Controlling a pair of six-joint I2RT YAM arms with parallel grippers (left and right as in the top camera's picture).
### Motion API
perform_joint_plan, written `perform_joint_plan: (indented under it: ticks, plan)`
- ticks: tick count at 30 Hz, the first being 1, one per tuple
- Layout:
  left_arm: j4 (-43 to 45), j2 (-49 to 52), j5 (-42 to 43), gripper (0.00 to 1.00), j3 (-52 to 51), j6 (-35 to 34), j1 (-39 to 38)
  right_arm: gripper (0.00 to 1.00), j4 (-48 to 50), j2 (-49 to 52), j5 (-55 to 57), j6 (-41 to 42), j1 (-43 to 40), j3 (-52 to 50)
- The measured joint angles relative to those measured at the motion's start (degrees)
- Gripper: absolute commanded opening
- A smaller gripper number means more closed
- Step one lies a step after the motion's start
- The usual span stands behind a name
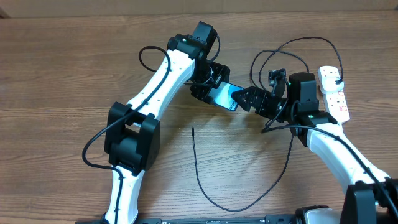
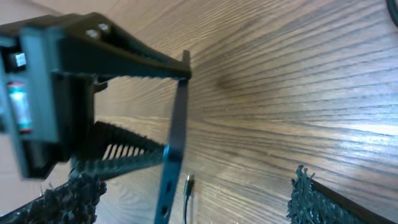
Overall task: Plug charger to phone and switch on socket
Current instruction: 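Close the right gripper on the phone's edge beside the left gripper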
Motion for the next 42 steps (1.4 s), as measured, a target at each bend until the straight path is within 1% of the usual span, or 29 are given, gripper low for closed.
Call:
perform_joint_plan:
  ticks: [11,20,24,28,30,34,42]
  plan:
    - [0.9,0.0,1.8,0.04,0.0,-1.4,-0.7,1.00,1.2,1.4,0.8,5.0,0.0,0.0]
    - [0.9,0.0,3.4,0.04,0.0,-1.6,-1.0,1.00,1.7,1.4,0.9,6.5,0.1,0.0]
    - [0.9,0.0,3.7,0.04,0.0,-1.9,-1.8,0.95,1.7,1.4,0.9,6.7,0.3,0.0]
    - [1.8,0.0,3.7,0.04,0.0,-2.4,-3.0,0.87,1.7,1.4,1.1,6.8,0.4,0.0]
    - [2.2,0.0,3.7,0.04,0.0,-2.7,-3.4,0.86,1.7,1.4,1.2,6.7,0.4,0.0]
    - [2.6,0.0,3.3,0.04,0.0,-2.9,-4.2,0.77,1.7,1.4,1.5,6.7,0.5,0.0]
    - [2.6,0.0,1.9,0.04,0.0,-3.8,-5.1,0.73,0.5,1.4,6.0,6.7,2.9,0.2]
